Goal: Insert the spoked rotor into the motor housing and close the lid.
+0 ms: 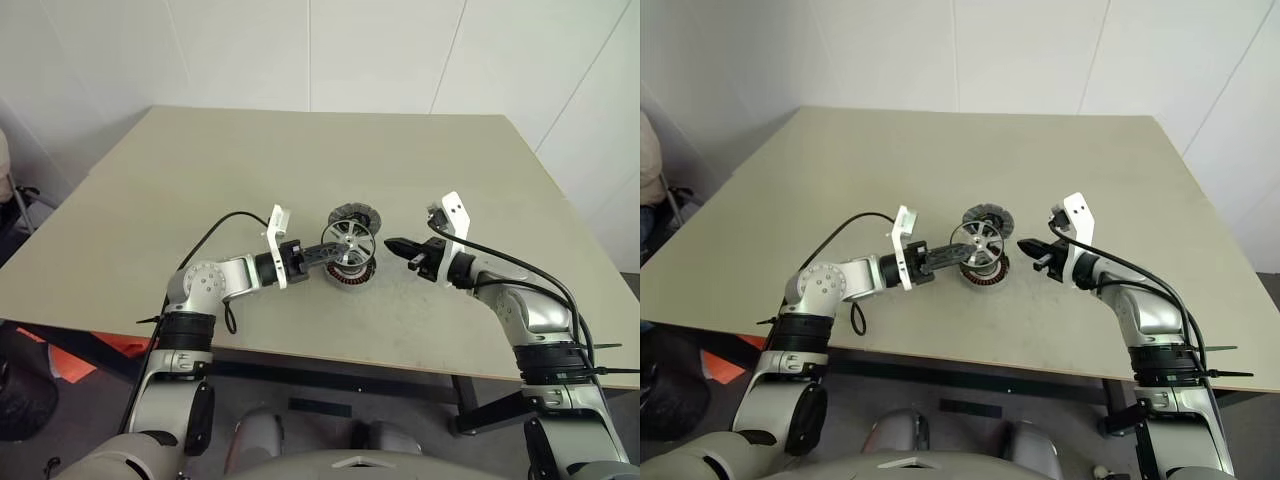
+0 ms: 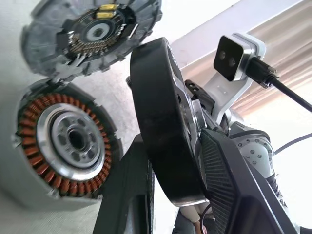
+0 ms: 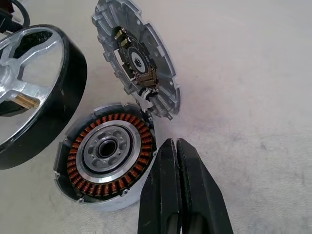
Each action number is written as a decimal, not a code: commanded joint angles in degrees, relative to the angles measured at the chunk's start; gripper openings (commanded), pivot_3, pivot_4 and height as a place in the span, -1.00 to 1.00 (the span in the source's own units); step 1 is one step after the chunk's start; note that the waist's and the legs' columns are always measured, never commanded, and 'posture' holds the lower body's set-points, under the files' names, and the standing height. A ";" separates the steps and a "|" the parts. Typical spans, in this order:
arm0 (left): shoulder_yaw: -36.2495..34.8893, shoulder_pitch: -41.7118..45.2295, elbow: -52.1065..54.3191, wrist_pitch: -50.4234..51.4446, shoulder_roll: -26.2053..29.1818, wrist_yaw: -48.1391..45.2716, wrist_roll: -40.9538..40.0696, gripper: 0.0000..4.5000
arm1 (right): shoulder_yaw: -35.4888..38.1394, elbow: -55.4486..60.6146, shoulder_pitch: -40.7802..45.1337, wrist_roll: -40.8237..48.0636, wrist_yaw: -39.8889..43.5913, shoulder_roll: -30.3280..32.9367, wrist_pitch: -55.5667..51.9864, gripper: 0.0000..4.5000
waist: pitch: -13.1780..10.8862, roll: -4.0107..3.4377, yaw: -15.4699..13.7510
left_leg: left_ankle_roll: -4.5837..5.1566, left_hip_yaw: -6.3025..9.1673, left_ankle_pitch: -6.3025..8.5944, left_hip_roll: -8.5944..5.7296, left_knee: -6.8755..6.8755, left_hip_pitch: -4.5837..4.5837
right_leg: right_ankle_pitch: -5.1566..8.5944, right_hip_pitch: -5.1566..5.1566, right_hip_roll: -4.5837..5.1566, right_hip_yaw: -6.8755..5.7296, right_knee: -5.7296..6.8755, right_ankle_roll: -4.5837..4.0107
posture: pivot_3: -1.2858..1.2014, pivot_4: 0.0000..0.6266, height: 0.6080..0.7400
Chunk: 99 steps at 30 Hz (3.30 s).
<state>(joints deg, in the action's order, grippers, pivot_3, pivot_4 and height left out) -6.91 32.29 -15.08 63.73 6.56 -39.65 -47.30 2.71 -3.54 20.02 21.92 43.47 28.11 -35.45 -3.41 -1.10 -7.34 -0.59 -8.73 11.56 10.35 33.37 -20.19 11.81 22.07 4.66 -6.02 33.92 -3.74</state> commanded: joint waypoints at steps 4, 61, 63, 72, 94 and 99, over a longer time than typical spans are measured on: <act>1.95 1.69 -7.84 -5.13 -0.61 -2.11 4.46 -0.53 | 0.57 2.08 0.31 0.10 -0.73 -0.14 0.87 -1.00 | 0.00 0.00 0.02 | 0.04 0.00 -0.02 -0.01 0.00 0.01 | 0.10 0.01 0.00 0.00 -0.04 0.19 | 0.03 -1.00 1.00; 1.22 2.01 -13.95 -8.04 -4.31 -5.11 10.41 -0.53 | -0.16 0.58 0.48 -1.89 -0.99 0.11 1.71 -1.00 | 0.01 -0.01 -1.15 | 0.43 0.02 0.05 -0.33 -0.06 0.04 | 0.04 -0.12 0.37 -0.08 -0.21 0.42 | 0.03 -1.00 1.00; 1.07 2.04 -14.14 -8.28 -4.39 -5.09 10.37 -0.53 | -0.13 0.64 0.41 -1.94 -0.98 0.19 1.72 -1.00 | 0.01 -0.01 -1.15 | 0.42 0.01 0.04 -0.33 -0.06 0.07 | 0.06 -0.12 0.37 -0.07 -0.21 0.45 | 0.03 -1.00 1.00; 0.02 3.57 -14.80 -8.73 -5.41 -4.88 9.66 -0.53 | 0.03 0.94 0.16 -2.02 -0.89 0.44 1.57 -1.00 | 0.01 -0.01 -1.16 | 0.26 0.01 0.12 -0.33 -0.06 0.08 | 0.05 -0.15 0.37 -0.06 -0.20 0.46 | 0.03 -1.00 1.00; 0.90 3.46 -17.19 -9.76 -5.37 -4.93 12.60 -0.53 | -0.16 0.96 0.05 -2.65 -1.06 0.09 1.56 -1.00 | 0.01 -0.01 -1.16 | 0.31 0.01 0.13 -0.33 -0.06 0.06 | 0.05 -0.11 0.37 -0.06 -0.21 0.44 | 0.03 -1.00 1.00; 0.73 2.98 -18.25 -11.27 -5.68 -3.68 13.70 -0.20 | -0.23 0.83 0.23 -2.79 -1.19 -0.01 1.62 -1.00 | 0.01 -0.01 -1.18 | 0.29 0.01 0.13 -0.33 -0.06 0.10 | 0.06 -0.16 0.38 -0.06 -0.21 0.47 | 0.03 -1.00 1.00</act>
<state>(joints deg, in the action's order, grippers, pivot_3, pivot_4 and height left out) -6.29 35.49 -32.19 53.48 0.67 -44.50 -34.75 2.56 -3.70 19.23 19.10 42.36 28.04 -34.97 -3.40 -1.11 -8.52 -0.31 -8.72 11.69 10.01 33.31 -20.06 11.87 21.86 5.03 -6.08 33.71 -3.28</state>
